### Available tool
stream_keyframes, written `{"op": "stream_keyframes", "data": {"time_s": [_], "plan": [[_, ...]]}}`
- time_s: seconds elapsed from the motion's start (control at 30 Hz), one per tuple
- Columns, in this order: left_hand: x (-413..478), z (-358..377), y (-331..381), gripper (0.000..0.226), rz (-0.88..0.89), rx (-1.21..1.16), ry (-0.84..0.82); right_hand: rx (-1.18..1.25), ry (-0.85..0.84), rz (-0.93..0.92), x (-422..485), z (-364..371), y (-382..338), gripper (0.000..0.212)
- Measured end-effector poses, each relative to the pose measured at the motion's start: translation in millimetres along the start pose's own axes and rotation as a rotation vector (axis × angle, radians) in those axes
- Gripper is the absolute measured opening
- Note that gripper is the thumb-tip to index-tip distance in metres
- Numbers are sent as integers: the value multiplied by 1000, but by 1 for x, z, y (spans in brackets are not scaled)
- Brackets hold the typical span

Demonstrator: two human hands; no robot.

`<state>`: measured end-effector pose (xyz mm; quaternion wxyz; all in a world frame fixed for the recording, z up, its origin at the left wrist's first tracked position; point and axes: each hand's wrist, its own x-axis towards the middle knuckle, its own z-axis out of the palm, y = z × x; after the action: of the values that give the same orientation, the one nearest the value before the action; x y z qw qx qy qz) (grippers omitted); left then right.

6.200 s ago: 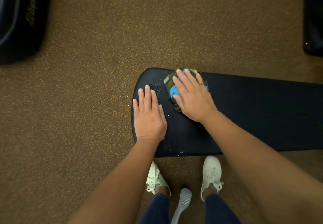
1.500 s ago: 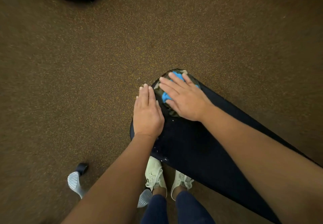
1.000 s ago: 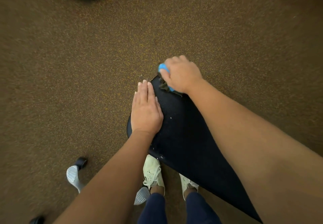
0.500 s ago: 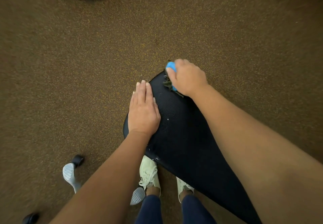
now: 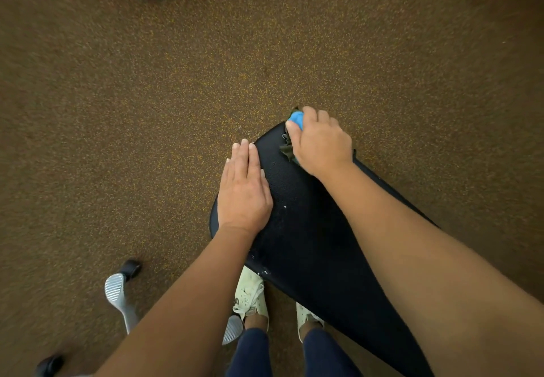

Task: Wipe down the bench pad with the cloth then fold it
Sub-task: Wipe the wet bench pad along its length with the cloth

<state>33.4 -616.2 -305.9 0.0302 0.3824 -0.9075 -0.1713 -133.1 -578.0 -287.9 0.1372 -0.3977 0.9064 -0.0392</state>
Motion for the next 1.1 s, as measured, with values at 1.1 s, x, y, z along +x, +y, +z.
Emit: {"op": "stream_keyframes", "data": {"time_s": [1.1], "plan": [[-2,-6,-9,52,0,-169,-24,-143,-78,-649,-46,11,4,55]]}}
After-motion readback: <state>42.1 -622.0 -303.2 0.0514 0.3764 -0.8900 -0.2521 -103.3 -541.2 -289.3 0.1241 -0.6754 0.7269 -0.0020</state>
